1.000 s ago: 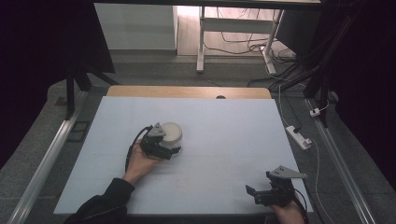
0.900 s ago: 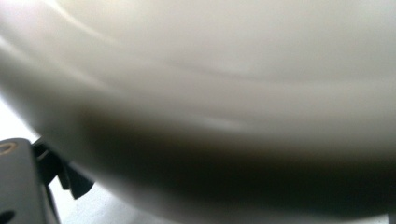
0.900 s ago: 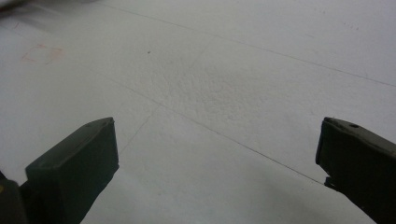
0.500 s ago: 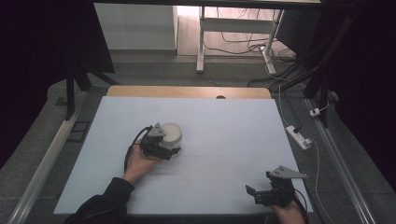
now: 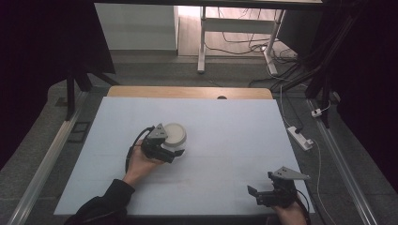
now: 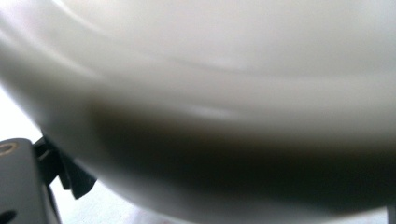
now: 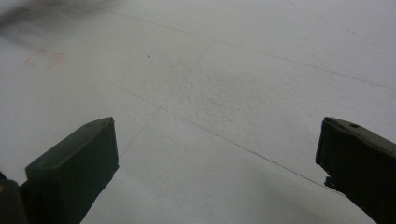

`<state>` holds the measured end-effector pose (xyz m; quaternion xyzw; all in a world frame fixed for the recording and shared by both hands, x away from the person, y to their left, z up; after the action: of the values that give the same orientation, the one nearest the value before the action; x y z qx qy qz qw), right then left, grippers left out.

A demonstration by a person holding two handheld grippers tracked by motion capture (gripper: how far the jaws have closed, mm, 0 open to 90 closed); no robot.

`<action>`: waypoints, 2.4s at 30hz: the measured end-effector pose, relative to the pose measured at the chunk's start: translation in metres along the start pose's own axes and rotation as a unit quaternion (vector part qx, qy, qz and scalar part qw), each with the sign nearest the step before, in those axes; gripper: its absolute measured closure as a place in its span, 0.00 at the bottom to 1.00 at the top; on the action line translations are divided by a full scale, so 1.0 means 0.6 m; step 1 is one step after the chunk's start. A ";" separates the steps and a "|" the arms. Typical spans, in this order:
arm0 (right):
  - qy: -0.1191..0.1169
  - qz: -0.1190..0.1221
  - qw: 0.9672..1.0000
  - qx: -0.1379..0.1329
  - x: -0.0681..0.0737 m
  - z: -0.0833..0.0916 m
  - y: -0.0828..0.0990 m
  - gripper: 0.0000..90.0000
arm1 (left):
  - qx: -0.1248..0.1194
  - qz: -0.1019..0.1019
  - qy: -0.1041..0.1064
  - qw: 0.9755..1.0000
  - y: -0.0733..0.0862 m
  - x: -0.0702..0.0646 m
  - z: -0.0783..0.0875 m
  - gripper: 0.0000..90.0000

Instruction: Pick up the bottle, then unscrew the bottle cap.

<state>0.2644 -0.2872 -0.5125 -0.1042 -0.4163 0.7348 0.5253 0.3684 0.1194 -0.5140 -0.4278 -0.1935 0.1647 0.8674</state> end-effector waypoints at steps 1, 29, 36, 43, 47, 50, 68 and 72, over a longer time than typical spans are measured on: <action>-0.001 0.000 1.000 0.000 0.000 0.000 0.000 0.00 | -0.001 -0.001 0.001 1.000 -0.002 -0.002 0.002 0.08; -0.004 0.002 1.000 0.002 0.001 0.000 0.000 0.00 | -0.007 -0.030 0.067 0.997 -0.050 -0.083 0.015 0.08; -0.006 0.003 1.000 0.004 0.001 -0.001 0.000 0.00 | -0.008 -0.036 0.080 0.996 -0.058 -0.096 0.013 0.08; -0.007 0.004 1.000 0.005 0.001 -0.001 0.000 0.00 | -0.007 -0.040 0.086 0.995 -0.064 -0.106 0.013 0.08; -0.007 0.005 1.000 0.005 0.001 -0.001 0.000 0.00 | -0.004 -0.046 0.089 0.995 -0.066 -0.109 0.013 0.08; -0.007 0.006 1.000 0.005 0.001 -0.001 0.000 0.00 | -0.005 -0.046 0.089 0.995 -0.067 -0.112 0.012 0.08; -0.034 0.034 0.999 -0.020 0.032 0.003 -0.015 0.00 | -0.002 -0.046 0.088 0.995 -0.067 -0.112 0.010 0.08; -0.059 0.052 0.997 -0.027 0.052 -0.001 -0.024 0.00 | -0.002 -0.046 0.088 0.995 -0.067 -0.112 0.010 0.08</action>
<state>0.2613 -0.2589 -0.4938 -0.0963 -0.4603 0.7544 0.4580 0.3119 0.0700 -0.4913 -0.4333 -0.1365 0.0863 0.8867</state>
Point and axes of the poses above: each handheld gripper's, and its own axes: z roughly backward along the jaws, y roughly out of its underside, x roughly to its left, the point moved 2 cm from there along -z, roughly forward along the jaws, and after that the axes turned 14 degrees about -z, right-handed, at the moved point
